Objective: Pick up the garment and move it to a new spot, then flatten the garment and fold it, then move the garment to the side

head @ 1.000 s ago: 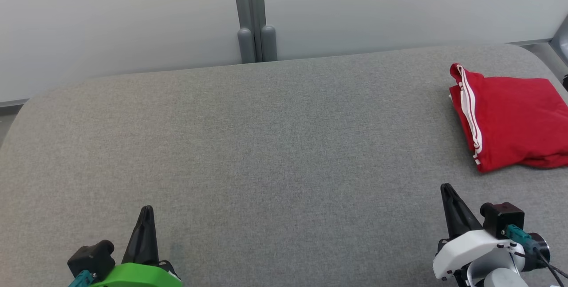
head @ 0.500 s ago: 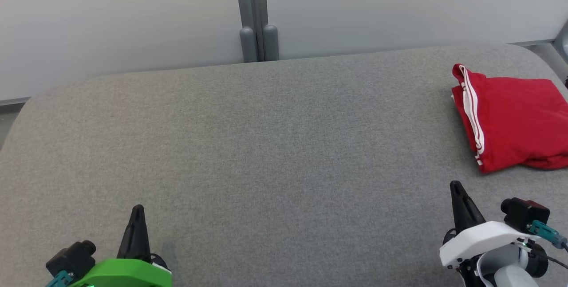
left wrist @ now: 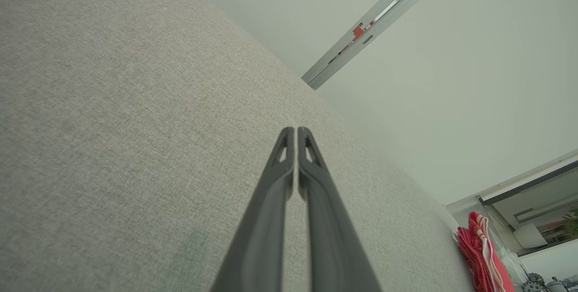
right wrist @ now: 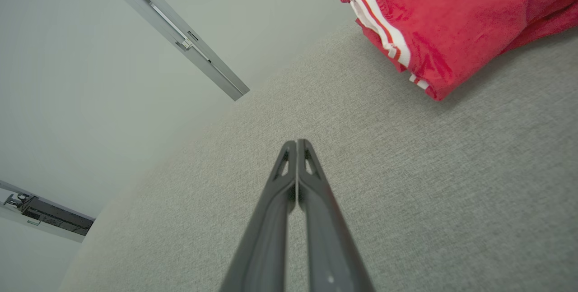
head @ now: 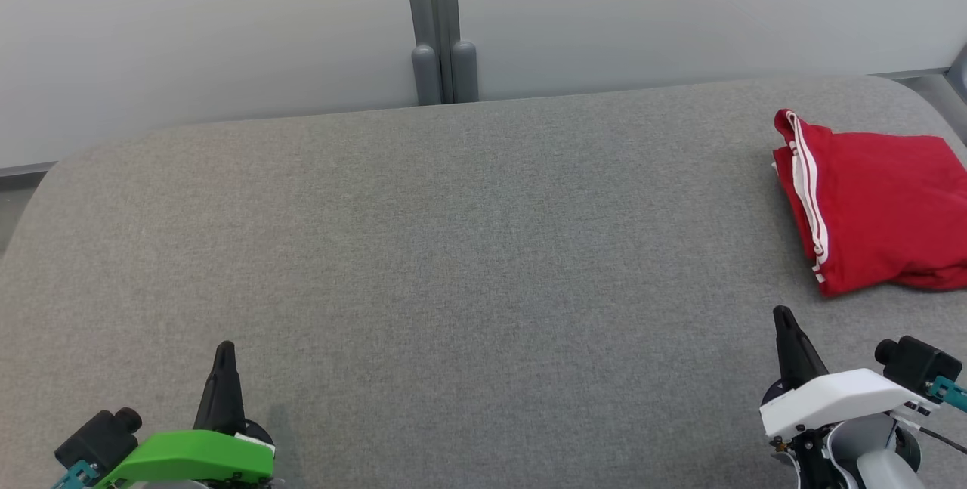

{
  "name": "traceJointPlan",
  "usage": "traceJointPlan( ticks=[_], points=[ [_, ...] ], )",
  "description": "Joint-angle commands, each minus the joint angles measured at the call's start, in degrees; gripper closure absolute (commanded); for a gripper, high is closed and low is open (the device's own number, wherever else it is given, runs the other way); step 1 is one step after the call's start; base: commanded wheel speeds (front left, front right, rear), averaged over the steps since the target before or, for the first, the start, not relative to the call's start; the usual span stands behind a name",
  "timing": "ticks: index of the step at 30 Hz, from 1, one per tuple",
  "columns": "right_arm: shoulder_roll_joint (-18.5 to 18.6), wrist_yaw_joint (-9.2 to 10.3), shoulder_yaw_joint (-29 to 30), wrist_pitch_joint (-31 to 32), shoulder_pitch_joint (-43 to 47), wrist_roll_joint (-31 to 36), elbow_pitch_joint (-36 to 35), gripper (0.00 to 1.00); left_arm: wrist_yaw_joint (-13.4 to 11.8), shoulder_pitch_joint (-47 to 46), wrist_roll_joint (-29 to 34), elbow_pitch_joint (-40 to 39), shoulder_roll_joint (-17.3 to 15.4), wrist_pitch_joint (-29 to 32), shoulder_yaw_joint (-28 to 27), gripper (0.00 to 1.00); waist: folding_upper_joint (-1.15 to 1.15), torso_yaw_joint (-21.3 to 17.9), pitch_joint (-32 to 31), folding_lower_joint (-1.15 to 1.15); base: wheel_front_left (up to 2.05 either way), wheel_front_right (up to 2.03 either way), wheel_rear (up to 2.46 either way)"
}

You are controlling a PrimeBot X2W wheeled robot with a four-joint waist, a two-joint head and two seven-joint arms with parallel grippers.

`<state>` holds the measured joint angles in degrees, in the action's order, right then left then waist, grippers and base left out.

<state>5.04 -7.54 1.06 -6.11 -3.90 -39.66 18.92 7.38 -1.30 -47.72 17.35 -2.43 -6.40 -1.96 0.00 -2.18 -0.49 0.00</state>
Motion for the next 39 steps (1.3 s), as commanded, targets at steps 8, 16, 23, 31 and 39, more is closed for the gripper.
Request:
traceJointPlan(
  ticks=[8, 16, 23, 31, 39],
  points=[
    [-0.11, 0.03, 0.99, 1.78, -1.70, -7.79, -1.54, 1.00, 0.07, -2.30, -6.75, -1.16, -0.34, 1.82, -0.93, 1.00, 0.00, 0.20, 0.06, 0.00, 0.00, 0.00, 0.00],
    [-0.37, 0.03, 1.59, 3.22, -1.83, -13.68, -2.01, 1.00, 0.08, -2.79, -11.83, -1.51, -0.38, 3.32, -1.41, 1.00, 0.00, 0.39, 0.12, 0.00, 0.00, 0.00, 0.00],
    [-0.59, 0.04, 2.08, 4.40, -1.96, -18.41, -2.40, 1.00, 0.09, -3.07, -15.81, -1.76, -0.42, 4.47, -1.81, 1.00, 0.00, 0.55, 0.17, 0.00, 0.00, 0.00, 0.00],
    [-0.84, 0.04, 2.62, 5.68, -2.00, -23.54, -2.81, 1.00, 0.10, -3.41, -20.05, -2.02, -0.45, 5.80, -2.27, 1.00, 0.00, 0.74, 0.23, 0.00, 0.00, 0.00, 0.00],
    [-1.07, 0.05, 3.12, 6.87, -2.14, -28.45, -3.19, 1.00, 0.12, -3.76, -24.16, -2.25, -0.49, 6.99, -2.68, 1.00, 0.00, 0.94, 0.29, 0.00, 0.00, 0.00, 0.00]
  ],
)
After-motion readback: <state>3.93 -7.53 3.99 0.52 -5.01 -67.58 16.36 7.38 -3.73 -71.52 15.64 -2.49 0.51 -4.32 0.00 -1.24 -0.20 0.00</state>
